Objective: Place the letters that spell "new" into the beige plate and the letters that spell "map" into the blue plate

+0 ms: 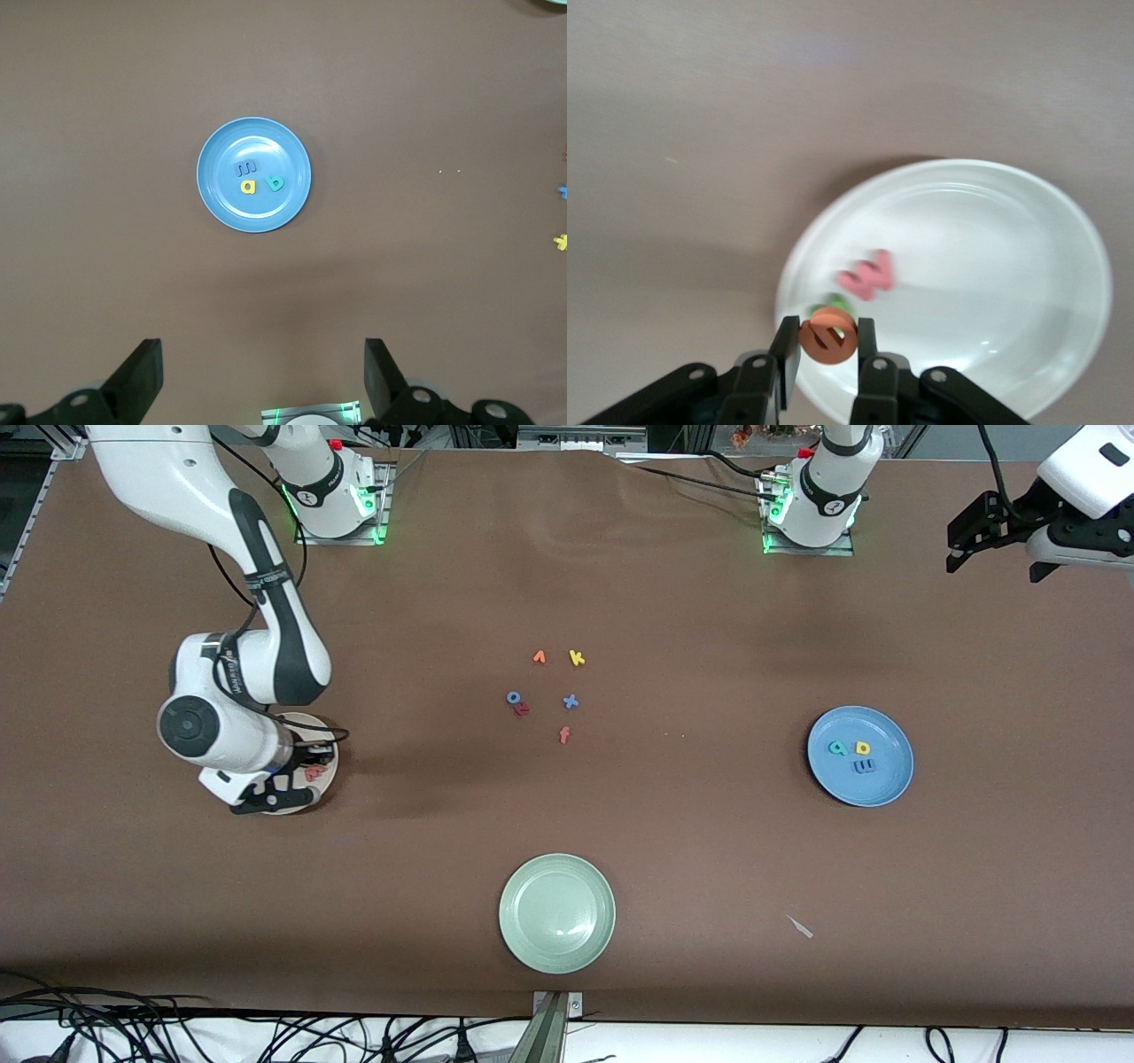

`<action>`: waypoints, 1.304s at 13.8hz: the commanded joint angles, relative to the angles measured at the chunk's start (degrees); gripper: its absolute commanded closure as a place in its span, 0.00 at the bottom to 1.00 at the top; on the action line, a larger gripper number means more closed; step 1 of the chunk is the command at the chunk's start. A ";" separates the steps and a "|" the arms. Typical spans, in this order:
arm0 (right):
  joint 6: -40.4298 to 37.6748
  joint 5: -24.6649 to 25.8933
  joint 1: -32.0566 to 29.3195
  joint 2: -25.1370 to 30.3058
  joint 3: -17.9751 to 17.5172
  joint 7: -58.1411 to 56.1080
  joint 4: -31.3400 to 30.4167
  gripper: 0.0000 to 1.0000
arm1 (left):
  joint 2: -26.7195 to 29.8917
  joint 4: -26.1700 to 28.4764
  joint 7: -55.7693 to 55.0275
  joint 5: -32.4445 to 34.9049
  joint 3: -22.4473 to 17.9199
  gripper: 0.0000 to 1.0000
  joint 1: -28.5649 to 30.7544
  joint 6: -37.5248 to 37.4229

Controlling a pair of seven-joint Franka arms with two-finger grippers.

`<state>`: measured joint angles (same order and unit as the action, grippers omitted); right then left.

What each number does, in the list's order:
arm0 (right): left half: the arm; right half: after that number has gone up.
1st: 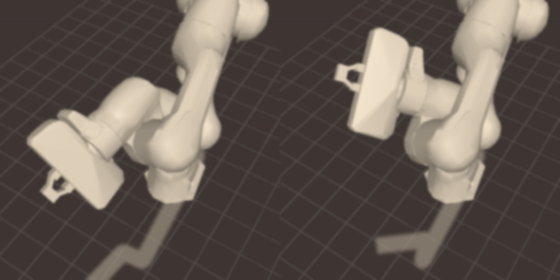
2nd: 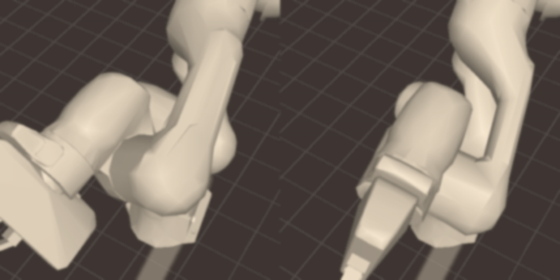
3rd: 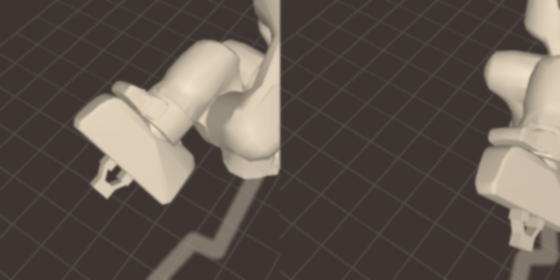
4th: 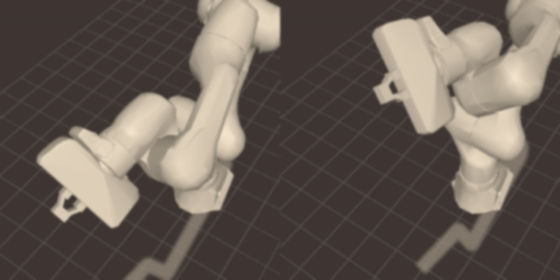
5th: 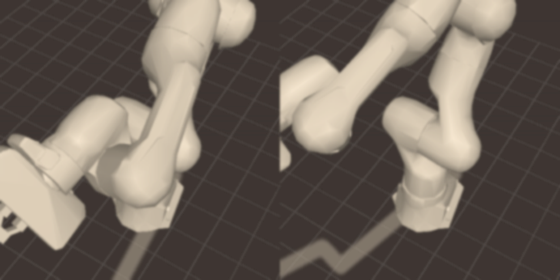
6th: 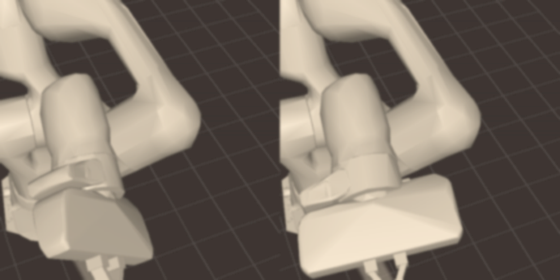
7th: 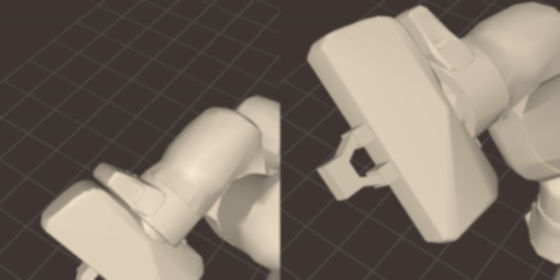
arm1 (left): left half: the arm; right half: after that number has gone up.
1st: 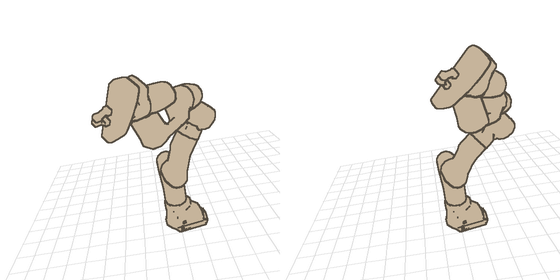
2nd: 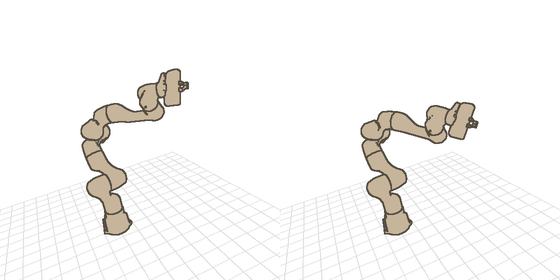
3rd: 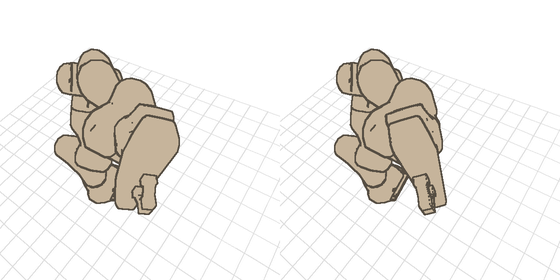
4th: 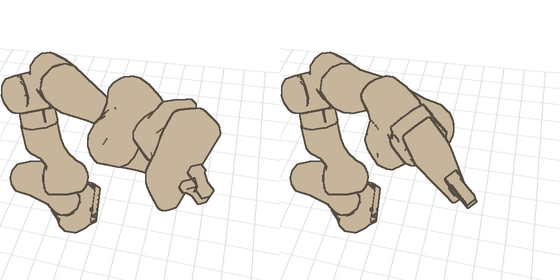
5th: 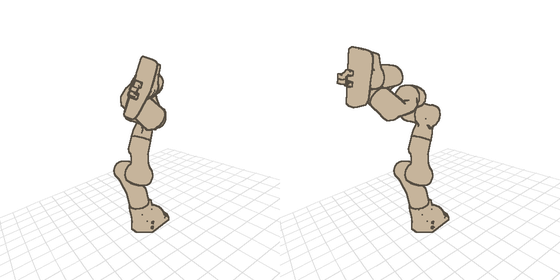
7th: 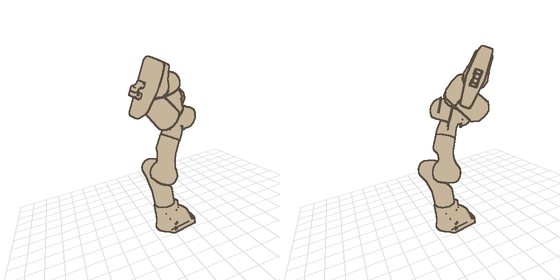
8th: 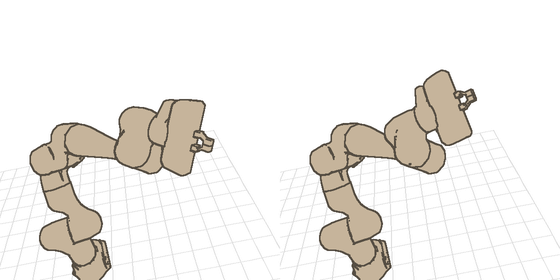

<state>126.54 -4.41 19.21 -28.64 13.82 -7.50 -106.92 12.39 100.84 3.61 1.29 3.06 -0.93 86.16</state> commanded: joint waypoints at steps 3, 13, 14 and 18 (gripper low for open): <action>5.65 -1.47 0.04 2.71 0.77 -4.46 -6.28 0.19 | -9.04 -10.30 -1.06 0.73 0.81 0.00 1.20 -3.45; -25.17 -1.56 0.74 2.71 0.33 3.54 14.53 0.00 | -13.10 -15.85 -6.16 -2.96 -4.99 0.00 -3.20 -6.45; -29.03 -1.39 0.74 2.71 0.33 4.07 16.81 0.00 | -13.27 -15.85 -6.16 -2.87 -4.99 0.00 -3.20 -6.45; -43.27 -0.86 0.74 2.89 0.68 4.96 25.78 0.00 | -13.36 -15.85 -6.16 -2.87 -4.82 0.00 -3.20 -6.45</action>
<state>89.82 -5.00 19.96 -25.69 14.25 -3.26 -85.83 0.11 87.32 -1.90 -0.75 -1.41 -3.81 81.33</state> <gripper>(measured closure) 0.000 0.000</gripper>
